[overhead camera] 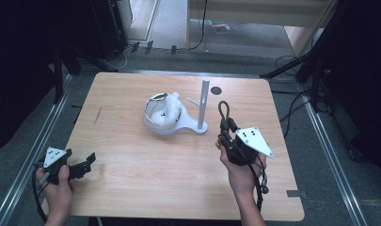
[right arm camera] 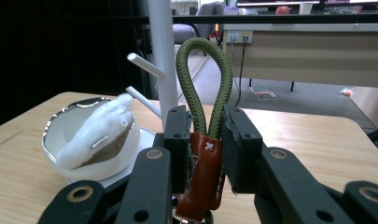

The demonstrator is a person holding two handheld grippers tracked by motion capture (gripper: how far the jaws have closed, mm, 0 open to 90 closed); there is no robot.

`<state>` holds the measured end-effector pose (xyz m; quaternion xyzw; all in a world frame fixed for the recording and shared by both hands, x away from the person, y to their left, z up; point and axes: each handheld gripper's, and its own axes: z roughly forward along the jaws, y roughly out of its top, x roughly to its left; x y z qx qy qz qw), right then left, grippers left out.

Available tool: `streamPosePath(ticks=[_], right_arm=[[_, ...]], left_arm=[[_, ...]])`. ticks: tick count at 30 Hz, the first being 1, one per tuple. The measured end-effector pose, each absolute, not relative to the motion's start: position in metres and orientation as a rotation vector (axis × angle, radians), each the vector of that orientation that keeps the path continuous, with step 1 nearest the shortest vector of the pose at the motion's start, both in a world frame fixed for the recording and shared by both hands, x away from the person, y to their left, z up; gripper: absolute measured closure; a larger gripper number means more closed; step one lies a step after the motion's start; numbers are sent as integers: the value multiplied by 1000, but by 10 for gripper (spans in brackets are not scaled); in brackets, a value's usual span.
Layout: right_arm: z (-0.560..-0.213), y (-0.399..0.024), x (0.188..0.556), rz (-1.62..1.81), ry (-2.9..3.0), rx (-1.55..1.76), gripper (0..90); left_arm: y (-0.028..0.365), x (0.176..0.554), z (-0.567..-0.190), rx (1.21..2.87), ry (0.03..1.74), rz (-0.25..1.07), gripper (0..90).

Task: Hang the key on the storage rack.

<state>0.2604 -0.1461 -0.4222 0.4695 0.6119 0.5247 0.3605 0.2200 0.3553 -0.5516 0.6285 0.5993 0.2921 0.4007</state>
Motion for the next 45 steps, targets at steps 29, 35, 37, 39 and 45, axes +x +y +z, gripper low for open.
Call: streamPosePath(ticks=[29, 35, 37, 39, 45], right_arm=[[-417, -116, 258, 1392, 1627, 1089, 734], [-417, -111, 259, 1375, 1647, 1076, 733], [-417, -109, 261, 1373, 1656, 1082, 732], [-418, -107, 263, 1372, 1659, 1088, 731], [-420, -104, 271, 1335, 1639, 1101, 730]], left_arm=[[355, 220, -552, 1580, 1517, 740, 70], [356, 219, -552, 1581, 1518, 739, 70], [356, 219, -552, 1585, 1518, 740, 70], [355, 219, -552, 1586, 1518, 741, 70], [356, 219, -552, 1583, 1519, 737, 70]])
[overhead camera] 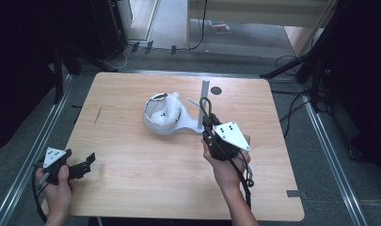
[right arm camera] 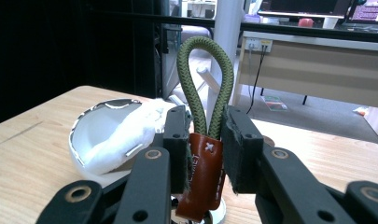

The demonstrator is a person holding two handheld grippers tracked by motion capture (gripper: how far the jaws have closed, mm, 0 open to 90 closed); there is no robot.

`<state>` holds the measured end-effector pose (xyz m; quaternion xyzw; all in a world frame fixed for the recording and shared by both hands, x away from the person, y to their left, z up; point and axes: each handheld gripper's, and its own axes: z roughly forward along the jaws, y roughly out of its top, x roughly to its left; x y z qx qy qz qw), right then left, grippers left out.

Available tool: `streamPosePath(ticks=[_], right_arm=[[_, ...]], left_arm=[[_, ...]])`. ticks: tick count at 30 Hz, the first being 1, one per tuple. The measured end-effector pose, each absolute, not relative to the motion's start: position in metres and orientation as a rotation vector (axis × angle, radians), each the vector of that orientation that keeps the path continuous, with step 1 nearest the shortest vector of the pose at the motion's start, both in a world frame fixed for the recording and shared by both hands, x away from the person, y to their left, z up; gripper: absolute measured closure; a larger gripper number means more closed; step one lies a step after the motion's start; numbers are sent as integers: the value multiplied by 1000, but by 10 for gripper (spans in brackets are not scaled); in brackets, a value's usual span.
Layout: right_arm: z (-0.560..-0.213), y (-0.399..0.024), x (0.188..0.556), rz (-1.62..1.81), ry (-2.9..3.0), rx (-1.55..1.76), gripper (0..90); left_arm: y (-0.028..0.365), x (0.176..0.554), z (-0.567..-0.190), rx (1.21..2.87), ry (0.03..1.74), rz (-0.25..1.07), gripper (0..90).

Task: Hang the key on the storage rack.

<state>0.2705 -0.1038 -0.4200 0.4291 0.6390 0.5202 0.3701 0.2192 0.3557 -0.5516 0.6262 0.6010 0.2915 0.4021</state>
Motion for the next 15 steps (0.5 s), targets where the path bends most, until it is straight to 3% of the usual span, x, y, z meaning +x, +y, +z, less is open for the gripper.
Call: streamPosePath(ticks=[15], right_arm=[[-431, -93, 287, 1281, 1665, 1133, 729]], left_arm=[[356, 221, -552, 1580, 1522, 736, 70]])
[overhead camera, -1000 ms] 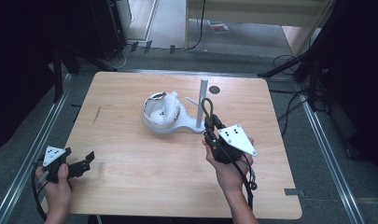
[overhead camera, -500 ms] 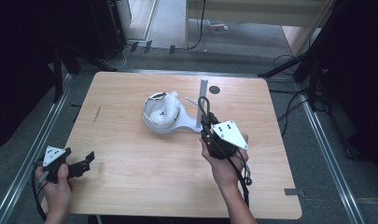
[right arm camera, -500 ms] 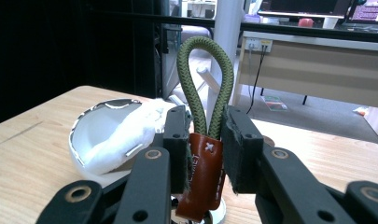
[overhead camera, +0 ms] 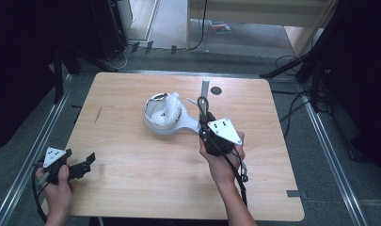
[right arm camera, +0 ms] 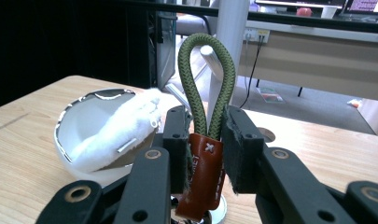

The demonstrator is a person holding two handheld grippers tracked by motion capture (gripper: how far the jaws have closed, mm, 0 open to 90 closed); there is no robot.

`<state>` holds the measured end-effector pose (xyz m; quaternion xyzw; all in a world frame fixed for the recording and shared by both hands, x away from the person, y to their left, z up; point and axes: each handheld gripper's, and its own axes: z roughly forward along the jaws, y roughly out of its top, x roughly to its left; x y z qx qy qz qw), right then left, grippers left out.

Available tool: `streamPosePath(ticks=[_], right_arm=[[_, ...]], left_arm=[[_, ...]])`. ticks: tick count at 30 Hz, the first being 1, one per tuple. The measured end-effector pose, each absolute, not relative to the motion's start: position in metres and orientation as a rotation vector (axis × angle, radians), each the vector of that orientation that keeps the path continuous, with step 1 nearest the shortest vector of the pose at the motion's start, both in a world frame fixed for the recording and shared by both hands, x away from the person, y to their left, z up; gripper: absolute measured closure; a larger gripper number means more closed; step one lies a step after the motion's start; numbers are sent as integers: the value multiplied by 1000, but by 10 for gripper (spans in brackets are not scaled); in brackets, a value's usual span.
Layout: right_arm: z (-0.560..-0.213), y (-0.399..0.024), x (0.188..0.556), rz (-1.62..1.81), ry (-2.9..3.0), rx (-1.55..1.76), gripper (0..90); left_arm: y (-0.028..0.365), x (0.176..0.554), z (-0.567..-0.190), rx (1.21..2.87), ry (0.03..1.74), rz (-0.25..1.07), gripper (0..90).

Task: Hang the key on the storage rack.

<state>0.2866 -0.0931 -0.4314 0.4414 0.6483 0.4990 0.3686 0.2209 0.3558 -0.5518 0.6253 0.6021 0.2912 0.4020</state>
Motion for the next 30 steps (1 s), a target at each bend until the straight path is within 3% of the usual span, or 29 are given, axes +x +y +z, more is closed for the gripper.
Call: streamPosePath(ticks=[23, 30], right_arm=[[-444, -91, 311, 1284, 1706, 1191, 721], [-447, -89, 312, 1367, 1695, 1178, 344]], left_arm=[[355, 222, -552, 1586, 1526, 748, 70], [355, 221, -552, 1582, 1522, 744, 70]])
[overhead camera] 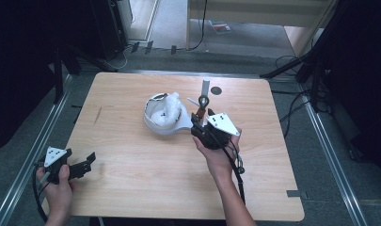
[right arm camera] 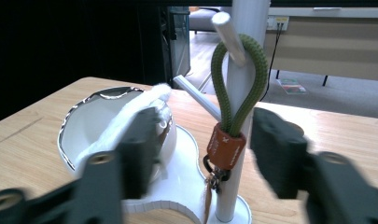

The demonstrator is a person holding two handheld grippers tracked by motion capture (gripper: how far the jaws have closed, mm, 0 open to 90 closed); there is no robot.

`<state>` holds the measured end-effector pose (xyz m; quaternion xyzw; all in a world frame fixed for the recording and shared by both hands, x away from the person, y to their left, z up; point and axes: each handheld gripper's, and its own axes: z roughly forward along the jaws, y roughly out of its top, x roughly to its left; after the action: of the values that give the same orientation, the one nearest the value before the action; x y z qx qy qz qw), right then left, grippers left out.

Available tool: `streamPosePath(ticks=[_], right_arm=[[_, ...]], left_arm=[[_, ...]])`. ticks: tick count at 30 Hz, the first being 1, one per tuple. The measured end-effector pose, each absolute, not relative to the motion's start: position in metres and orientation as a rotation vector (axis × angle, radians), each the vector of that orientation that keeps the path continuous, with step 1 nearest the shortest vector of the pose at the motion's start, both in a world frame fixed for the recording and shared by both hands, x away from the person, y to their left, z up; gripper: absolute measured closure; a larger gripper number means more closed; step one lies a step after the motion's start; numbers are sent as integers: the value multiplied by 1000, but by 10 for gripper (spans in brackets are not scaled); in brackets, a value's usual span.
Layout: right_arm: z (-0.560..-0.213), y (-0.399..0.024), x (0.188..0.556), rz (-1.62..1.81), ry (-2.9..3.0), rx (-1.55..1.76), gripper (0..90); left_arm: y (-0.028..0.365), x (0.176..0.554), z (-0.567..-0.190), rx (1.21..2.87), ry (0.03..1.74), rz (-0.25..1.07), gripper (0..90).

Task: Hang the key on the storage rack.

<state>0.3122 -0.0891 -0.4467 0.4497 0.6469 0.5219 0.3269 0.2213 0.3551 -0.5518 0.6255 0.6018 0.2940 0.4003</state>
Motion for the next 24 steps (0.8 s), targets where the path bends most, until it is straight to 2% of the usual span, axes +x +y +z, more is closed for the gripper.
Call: streamPosePath(ticks=[2, 5, 9, 14, 16, 24], right_arm=[[-447, -91, 312, 1374, 1700, 1205, 297], [-450, -95, 311, 1341, 1694, 1182, 274], [-451, -105, 310, 1373, 1751, 1243, 150], [-455, -128, 304, 1393, 1738, 1278, 77], [-459, -138, 301, 1398, 1746, 1267, 18], [-476, -178, 288, 1343, 1723, 1298, 7]], left_arm=[[355, 221, -552, 1579, 1522, 741, 70], [356, 221, -552, 1581, 1522, 740, 70], [356, 221, -552, 1584, 1522, 740, 70], [355, 221, -552, 1583, 1521, 742, 70], [355, 221, -552, 1584, 1521, 743, 70], [355, 221, -552, 1586, 1524, 745, 70]])
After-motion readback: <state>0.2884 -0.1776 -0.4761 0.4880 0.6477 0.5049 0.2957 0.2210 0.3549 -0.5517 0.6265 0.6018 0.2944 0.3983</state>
